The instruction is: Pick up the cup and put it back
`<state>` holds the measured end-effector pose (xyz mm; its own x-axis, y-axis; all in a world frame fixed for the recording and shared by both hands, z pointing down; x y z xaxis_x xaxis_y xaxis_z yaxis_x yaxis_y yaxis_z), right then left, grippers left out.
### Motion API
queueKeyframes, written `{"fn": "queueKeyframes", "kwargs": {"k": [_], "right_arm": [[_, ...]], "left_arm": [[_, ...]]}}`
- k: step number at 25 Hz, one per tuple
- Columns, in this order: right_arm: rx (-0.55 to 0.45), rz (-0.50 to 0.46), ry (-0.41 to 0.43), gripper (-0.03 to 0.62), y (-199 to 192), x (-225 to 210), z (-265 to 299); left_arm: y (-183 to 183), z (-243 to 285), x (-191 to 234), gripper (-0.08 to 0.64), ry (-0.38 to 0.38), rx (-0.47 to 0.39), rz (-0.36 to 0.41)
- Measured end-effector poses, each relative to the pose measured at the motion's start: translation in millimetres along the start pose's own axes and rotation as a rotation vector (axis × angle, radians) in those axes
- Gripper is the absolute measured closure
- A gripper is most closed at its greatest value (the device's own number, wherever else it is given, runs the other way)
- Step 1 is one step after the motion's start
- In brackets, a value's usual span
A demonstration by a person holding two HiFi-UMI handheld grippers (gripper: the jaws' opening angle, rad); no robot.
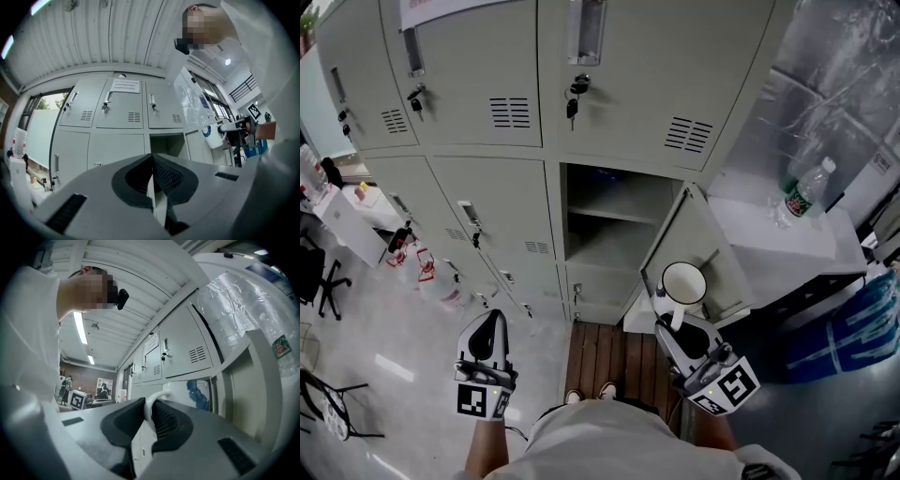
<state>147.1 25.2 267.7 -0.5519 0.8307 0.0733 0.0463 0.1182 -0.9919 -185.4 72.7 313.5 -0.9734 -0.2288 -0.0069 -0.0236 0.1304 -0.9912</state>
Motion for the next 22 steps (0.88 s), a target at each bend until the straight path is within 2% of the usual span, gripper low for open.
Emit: {"fn": "queueKeyframes", "kwargs": {"k": [22], "right_arm": [[0.002, -0.009, 0.041, 0.543, -16.0, -4.4, 32.9]], "left_arm": [[-8.7, -4.7, 0.0, 0.538, 0.021, 0.04, -0.008]]}}
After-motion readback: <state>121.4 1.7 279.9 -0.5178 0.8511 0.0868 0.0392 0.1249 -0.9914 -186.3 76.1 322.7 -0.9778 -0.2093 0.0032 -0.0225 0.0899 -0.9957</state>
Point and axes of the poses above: the fingertips, and each gripper's own axes: z forward along the fingers, x to its left, y out of its top, the point moved 6 cm from there along -z, backward along the fingers, and after that the axes turned 4 degrees about -z, right-handed, at the moved point
